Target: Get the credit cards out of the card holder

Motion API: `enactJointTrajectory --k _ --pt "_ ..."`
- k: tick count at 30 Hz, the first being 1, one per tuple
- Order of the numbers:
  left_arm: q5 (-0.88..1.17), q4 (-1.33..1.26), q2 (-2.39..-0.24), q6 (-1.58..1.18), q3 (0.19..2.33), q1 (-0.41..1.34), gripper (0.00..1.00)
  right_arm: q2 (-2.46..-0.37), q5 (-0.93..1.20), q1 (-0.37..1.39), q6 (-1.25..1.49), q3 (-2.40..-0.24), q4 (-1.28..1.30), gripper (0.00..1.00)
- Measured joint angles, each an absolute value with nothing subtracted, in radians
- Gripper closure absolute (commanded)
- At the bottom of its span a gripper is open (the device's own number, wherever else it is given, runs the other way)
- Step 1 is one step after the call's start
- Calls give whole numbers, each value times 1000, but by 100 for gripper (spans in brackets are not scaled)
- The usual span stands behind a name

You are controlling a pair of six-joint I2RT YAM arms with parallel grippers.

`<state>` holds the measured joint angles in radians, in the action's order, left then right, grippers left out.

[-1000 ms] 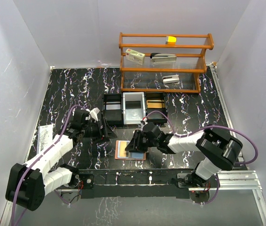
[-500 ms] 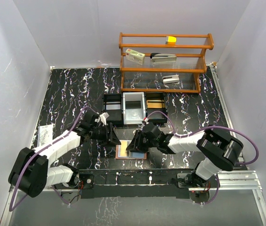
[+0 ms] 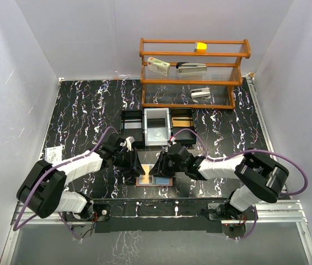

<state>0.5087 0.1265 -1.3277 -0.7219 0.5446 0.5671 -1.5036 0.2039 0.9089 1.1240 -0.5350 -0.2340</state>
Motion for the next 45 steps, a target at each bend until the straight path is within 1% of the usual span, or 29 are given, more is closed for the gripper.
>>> enactJointTrajectory --k 5,10,15,20,22,25,29,33,39,45 --pt "493 103 -1341 -740 545 579 67 -1504 193 908 1123 -536 -211 70" --pt "471 78 -1367 -757 543 585 75 -1513 182 908 1120 -545 -189 72" --pt "467 24 -1401 -788 525 596 81 -1537 199 906 1119 -546 -205 82" --pt "447 32 -1399 -793 523 597 83 -1553 228 893 1123 -540 -236 84" --pt "435 43 -1397 -792 526 599 84 -1553 236 889 1127 -529 -254 84" --pt "421 57 -1395 -790 530 604 85 -1553 258 880 1134 -509 -295 75" --pt "414 62 -1396 -788 532 607 86 -1553 309 863 1152 -485 -359 74" --pt "412 76 -1401 -785 540 607 88 -1553 348 845 1176 -448 -431 81" --pt "404 92 -1409 -776 551 611 90 -1553 392 817 1201 -410 -485 100" --pt "403 108 -1420 -769 563 611 92 -1550 425 795 1206 -393 -523 100"
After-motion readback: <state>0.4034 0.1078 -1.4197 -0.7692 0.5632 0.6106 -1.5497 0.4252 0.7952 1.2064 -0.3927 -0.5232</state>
